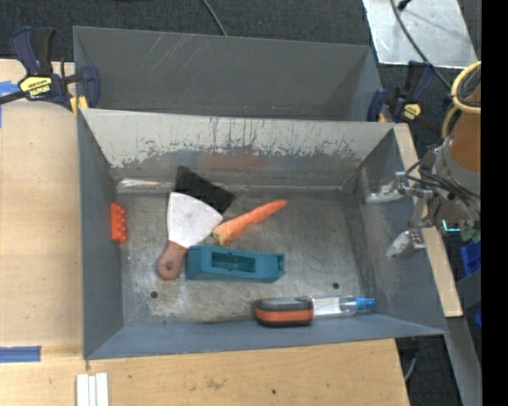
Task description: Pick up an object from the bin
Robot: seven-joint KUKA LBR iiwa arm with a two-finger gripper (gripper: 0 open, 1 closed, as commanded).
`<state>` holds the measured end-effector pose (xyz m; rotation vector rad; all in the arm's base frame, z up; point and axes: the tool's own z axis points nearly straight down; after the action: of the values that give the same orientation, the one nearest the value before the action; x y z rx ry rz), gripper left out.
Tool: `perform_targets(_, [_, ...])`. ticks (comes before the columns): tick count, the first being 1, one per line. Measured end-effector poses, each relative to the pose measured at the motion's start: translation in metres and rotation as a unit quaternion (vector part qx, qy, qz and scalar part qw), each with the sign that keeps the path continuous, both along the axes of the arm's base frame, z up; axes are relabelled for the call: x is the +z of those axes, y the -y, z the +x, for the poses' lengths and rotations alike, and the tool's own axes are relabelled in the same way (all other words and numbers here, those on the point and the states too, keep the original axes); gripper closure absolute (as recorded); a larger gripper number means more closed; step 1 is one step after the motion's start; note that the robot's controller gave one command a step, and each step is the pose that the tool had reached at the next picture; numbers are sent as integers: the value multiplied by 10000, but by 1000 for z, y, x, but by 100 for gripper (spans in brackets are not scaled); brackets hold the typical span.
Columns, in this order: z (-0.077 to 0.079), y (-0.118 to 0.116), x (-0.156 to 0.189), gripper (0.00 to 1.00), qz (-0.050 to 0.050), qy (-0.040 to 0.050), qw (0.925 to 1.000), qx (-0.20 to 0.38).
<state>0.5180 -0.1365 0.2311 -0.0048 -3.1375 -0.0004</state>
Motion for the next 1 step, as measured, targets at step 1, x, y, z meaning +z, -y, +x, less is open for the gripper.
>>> perform_targets(1, [1,-1,4,0,-7,35,10000,13])
